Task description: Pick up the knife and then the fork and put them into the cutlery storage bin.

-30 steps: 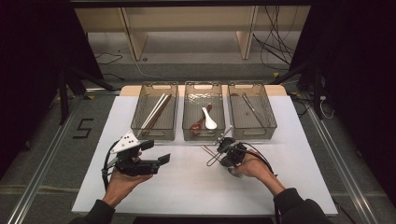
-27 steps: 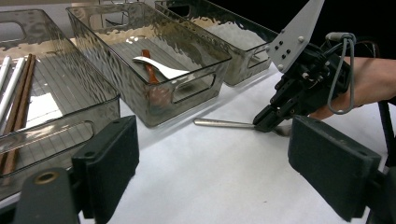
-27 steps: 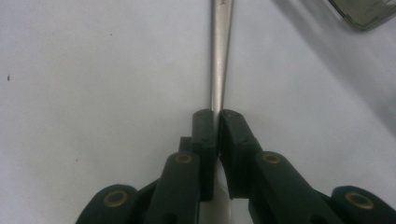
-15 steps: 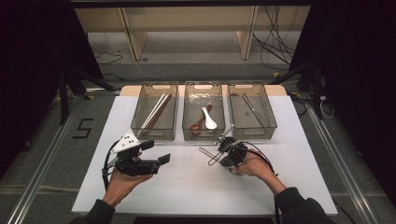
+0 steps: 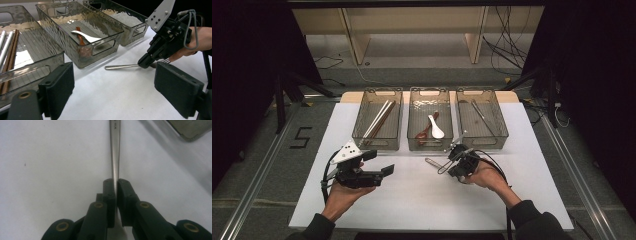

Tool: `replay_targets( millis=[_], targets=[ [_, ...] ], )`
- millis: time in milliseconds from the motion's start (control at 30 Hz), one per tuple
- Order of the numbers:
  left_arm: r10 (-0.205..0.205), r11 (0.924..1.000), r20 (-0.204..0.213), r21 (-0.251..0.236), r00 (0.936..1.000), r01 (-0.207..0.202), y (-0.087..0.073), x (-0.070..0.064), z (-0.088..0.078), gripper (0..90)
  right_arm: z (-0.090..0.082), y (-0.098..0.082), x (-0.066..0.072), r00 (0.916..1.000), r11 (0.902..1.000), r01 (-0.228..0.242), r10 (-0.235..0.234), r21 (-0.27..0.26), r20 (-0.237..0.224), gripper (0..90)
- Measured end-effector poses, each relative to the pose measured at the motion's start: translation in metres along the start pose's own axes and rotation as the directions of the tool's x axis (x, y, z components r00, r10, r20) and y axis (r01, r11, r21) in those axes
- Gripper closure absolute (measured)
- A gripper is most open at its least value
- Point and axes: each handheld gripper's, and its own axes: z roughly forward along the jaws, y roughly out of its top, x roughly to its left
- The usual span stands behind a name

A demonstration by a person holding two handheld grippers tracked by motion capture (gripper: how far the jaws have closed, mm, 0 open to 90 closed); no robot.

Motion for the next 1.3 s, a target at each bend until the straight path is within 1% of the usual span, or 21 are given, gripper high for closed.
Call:
replay_targets(
  millis=[133,267,333,500,533,633,733,800,833,933,1067,1133,1167,1300],
  targets=[
    [-0.001,1.0000,0.000,-0.001,1.0000,0.001,0.000,0.000,0.000,16.0,-0.003,-0.001,-0.002,0.9998,0.9999,-0.007,0.007,-0.012,-0.018,85.6],
    [-0.001,1.0000,0.000,-0.001,1.0000,0.001,0.000,0.000,0.000,16.0,-0.008,-0.001,-0.004,0.9996,0.9992,-0.017,0.016,-0.036,-0.024,85.7],
    [-0.001,1.0000,0.001,-0.001,1.0000,0.001,0.000,0.000,0.000,16.0,-0.011,-0.001,-0.005,0.9990,0.9987,-0.024,0.023,-0.046,-0.038,85.7],
    [-0.001,1.0000,0.001,-0.001,1.0000,0.001,0.000,0.000,0.000,16.0,-0.015,-0.002,-0.006,0.9987,0.9976,-0.035,0.033,-0.060,-0.038,85.7],
    [-0.001,1.0000,0.000,0.000,1.0000,0.001,0.000,0.000,0.000,16.0,-0.016,-0.002,-0.007,0.9989,0.9973,-0.029,0.027,-0.067,-0.039,85.6],
    [-0.003,1.0000,0.001,-0.002,1.0000,0.003,0.000,0.000,0.000,16.0,-0.024,-0.001,-0.007,0.9980,0.9951,-0.037,0.032,-0.091,-0.054,85.6],
    [-0.007,1.0000,0.000,-0.007,1.0000,0.007,0.000,0.000,0.000,16.0,-0.034,-0.001,-0.005,0.9983,0.9932,-0.020,0.014,-0.115,-0.057,85.7],
    [-0.008,0.9999,-0.001,-0.007,1.0000,0.008,0.000,0.000,-0.001,16.0,-0.043,0.000,-0.004,0.9984,0.9899,-0.010,0.002,-0.141,-0.056,85.7],
    [-0.005,1.0000,-0.001,-0.005,1.0000,0.005,0.000,0.000,0.000,16.0,-0.047,0.001,-0.004,0.9983,0.9885,-0.019,0.011,-0.150,-0.057,85.6],
    [-0.005,1.0000,0.000,-0.006,1.0000,0.005,0.000,0.000,0.000,16.0,-0.058,0.001,-0.006,0.9985,0.9831,-0.012,0.002,-0.183,-0.055,85.6],
    [-0.005,1.0000,-0.001,-0.005,1.0000,0.005,0.000,0.000,0.000,16.0,-0.072,-0.001,-0.010,0.9990,0.9761,-0.019,0.010,-0.217,-0.043,85.7],
    [-0.007,1.0000,-0.001,-0.005,1.0000,0.007,0.000,0.000,0.000,16.0,-0.078,-0.002,-0.015,0.9992,0.9709,-0.028,0.020,-0.238,-0.035,85.7],
    [-0.007,1.0000,-0.001,-0.004,1.0000,0.007,0.000,0.000,0.000,16.0,-0.082,-0.002,-0.018,0.9991,0.9687,-0.037,0.032,-0.246,-0.026,85.7],
    [-0.007,1.0000,-0.001,-0.005,1.0000,0.007,0.000,0.000,0.000,16.0,-0.094,-0.006,-0.033,0.9980,0.9574,-0.060,0.063,-0.282,0.004,85.7]
  ],
)
